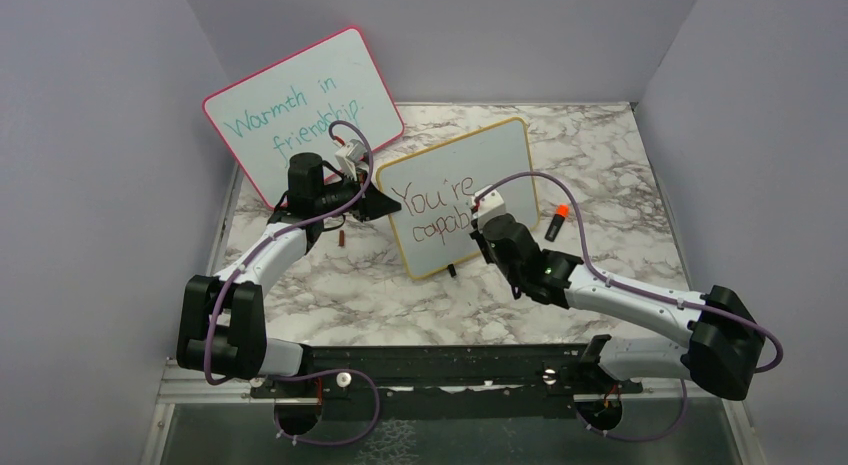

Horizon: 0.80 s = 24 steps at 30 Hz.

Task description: Write a sentence on the whiteboard

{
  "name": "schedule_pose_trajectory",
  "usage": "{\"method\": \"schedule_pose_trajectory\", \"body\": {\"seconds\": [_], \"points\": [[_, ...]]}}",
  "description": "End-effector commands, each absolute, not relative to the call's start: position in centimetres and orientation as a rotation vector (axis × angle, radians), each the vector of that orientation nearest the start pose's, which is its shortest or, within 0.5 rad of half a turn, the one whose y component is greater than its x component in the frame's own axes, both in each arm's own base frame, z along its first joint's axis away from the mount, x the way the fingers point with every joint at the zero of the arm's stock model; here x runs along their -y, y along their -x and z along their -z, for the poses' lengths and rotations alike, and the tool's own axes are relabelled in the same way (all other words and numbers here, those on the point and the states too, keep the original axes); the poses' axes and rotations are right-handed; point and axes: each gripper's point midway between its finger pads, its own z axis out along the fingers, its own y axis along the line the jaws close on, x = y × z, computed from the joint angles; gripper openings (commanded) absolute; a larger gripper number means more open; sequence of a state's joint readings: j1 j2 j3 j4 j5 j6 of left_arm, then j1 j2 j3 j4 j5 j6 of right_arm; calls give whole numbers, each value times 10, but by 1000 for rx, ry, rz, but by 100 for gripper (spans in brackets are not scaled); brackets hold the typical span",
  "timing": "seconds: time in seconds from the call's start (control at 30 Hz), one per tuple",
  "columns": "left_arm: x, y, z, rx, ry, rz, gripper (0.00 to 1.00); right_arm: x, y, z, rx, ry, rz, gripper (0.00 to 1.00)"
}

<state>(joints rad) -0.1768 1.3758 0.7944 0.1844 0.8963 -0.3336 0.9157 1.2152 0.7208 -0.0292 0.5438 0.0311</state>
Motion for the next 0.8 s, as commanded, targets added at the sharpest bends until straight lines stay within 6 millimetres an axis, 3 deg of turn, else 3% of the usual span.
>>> {"method": "schedule_pose_trajectory", "body": {"seconds": [0.0,0.27,0.77], "points": [[195,-324,-151,-2064,-413,1104,0,-219,-268,-128,-2029,608,-65,1],[195,-324,-151,-2066,-412,1102,0,-218,-265,-121,-2057,619,-65,1],[194,-325,-150,-2072,-409,1097,0,-208,-265,-128,-2047,599,-25,1]]}}
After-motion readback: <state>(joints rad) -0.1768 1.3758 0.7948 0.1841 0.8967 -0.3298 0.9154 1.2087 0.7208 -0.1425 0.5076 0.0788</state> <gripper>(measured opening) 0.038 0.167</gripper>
